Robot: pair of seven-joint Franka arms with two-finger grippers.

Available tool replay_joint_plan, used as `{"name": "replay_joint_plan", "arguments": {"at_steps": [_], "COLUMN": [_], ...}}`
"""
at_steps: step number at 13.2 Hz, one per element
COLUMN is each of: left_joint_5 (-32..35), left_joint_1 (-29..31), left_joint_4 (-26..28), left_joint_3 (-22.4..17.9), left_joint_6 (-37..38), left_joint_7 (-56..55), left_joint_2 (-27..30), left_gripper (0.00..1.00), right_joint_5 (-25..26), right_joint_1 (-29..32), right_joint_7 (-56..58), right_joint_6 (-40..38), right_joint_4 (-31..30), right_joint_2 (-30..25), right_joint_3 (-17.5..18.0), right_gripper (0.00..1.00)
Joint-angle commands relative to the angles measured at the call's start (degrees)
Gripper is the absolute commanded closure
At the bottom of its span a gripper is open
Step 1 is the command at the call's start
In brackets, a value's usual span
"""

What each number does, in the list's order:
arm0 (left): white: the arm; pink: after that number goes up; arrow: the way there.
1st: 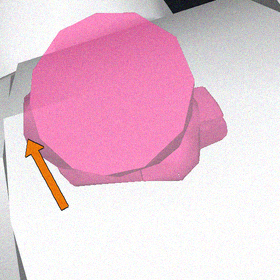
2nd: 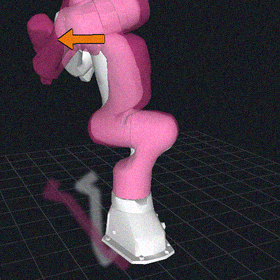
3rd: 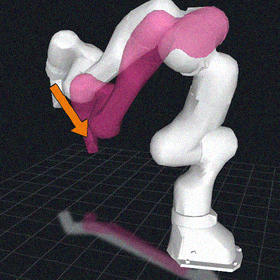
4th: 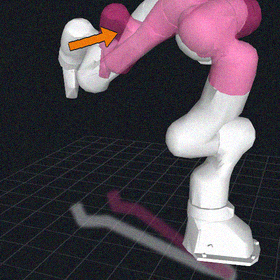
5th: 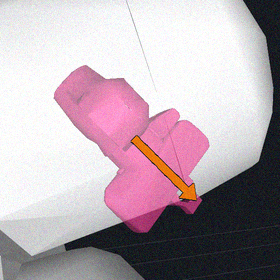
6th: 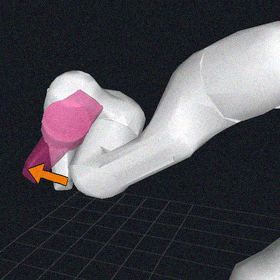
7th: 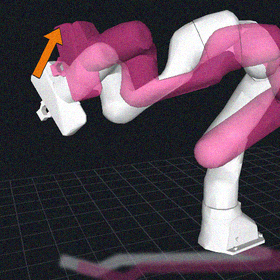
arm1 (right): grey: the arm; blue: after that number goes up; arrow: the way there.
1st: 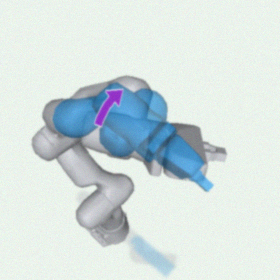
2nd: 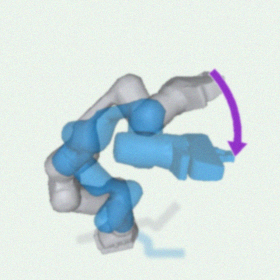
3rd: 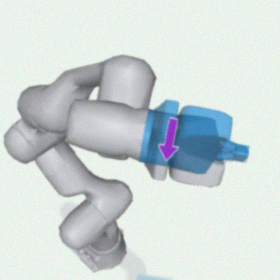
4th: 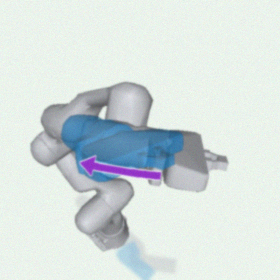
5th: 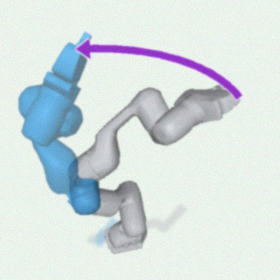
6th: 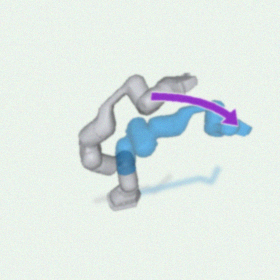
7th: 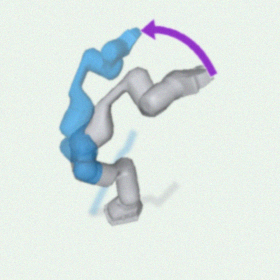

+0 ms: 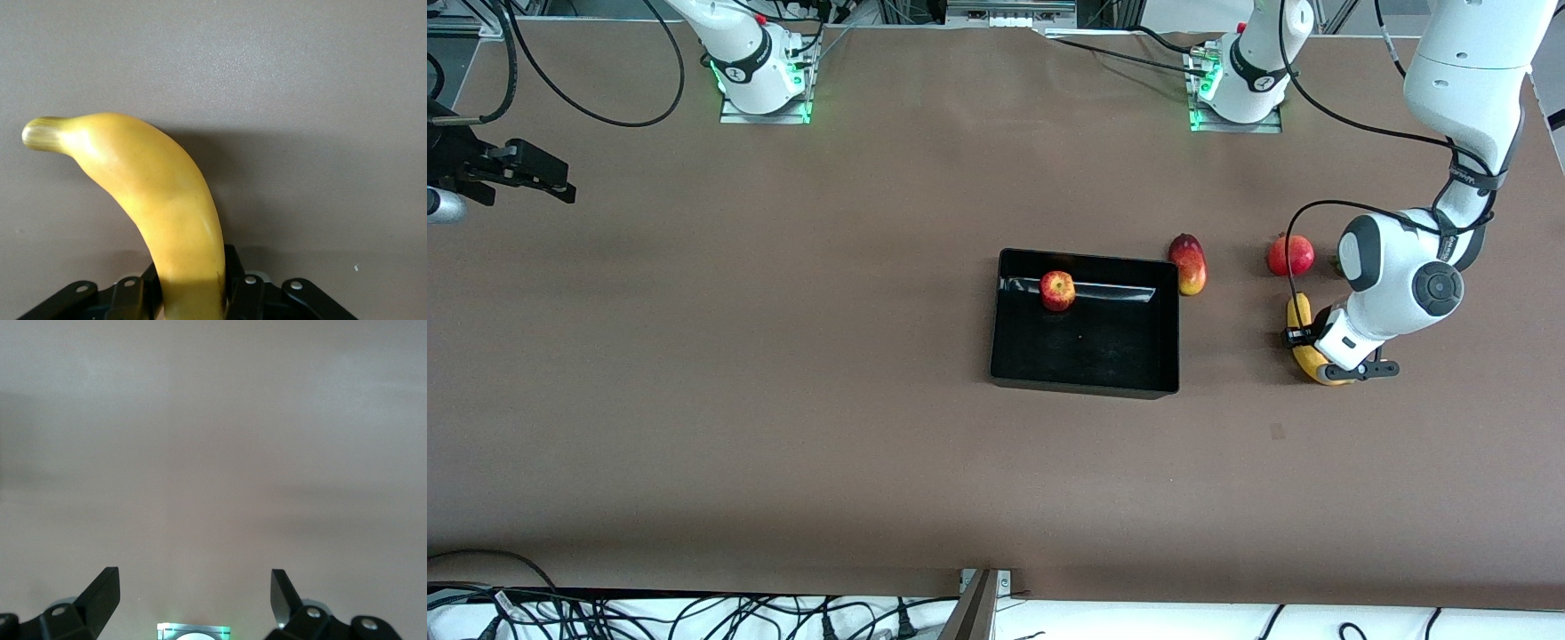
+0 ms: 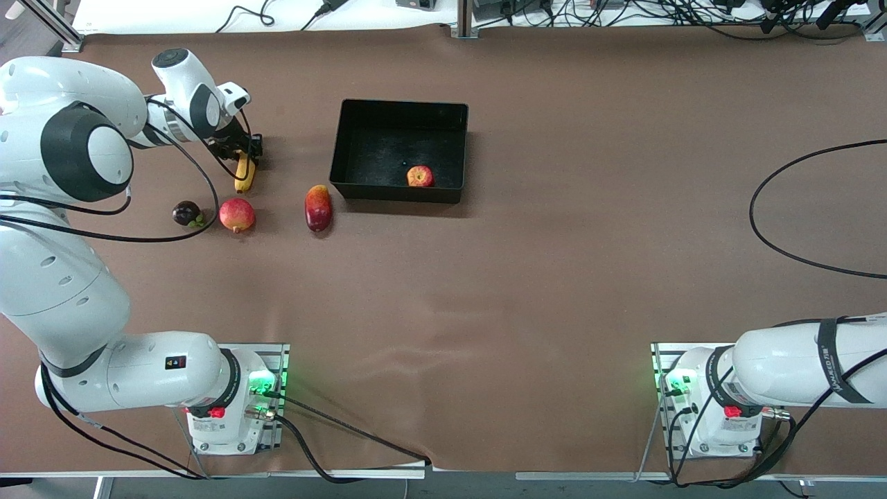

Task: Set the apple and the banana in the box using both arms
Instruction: 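Carry the banana with the left gripper over the box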

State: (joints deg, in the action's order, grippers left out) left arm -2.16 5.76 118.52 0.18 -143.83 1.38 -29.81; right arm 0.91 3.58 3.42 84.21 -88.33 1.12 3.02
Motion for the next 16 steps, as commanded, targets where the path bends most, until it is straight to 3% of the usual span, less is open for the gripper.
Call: {"name": "replay_joint_plan", "arguments": {"at_steps": [1, 4, 7, 12, 16], "left_joint_5": [0.2, -0.6, -0.7, -0.7, -0.7], "left_joint_1": [-0.2, -3.6, -7.8, -12.6, -18.0], "left_joint_4": [1.9, 0.7, -2.4, -5.0, -8.5], "left_joint_3": [0.5, 0.6, 3.3, 9.0, 9.1], "left_joint_6": [0.6, 11.0, 18.0, 18.3, 18.3], "left_joint_7": [-0.1, -5.3, -17.0, -34.8, -43.0], "left_joint_2": [2.3, 9.2, 12.4, 12.3, 11.6], "left_gripper": [1.0, 1.0, 1.0, 1.0, 1.0], "right_joint_5": [-0.7, -0.7, -0.7, -0.7, -0.7], "right_joint_1": [-0.1, -0.1, -0.1, -0.1, -0.1], "right_joint_7": [0.2, 0.2, 0.2, 0.2, 0.2], "right_joint_6": [-0.8, -0.8, -0.8, -0.8, -0.7], "right_joint_4": [1.2, 1.2, 1.2, 1.2, 1.2], "right_joint_2": [0.5, 0.5, 0.5, 0.5, 0.5], "right_joint_3": [-0.1, -0.1, 0.0, 0.0, 0.0], "right_gripper": [0.0, 0.0, 0.0, 0.0, 0.0]}}
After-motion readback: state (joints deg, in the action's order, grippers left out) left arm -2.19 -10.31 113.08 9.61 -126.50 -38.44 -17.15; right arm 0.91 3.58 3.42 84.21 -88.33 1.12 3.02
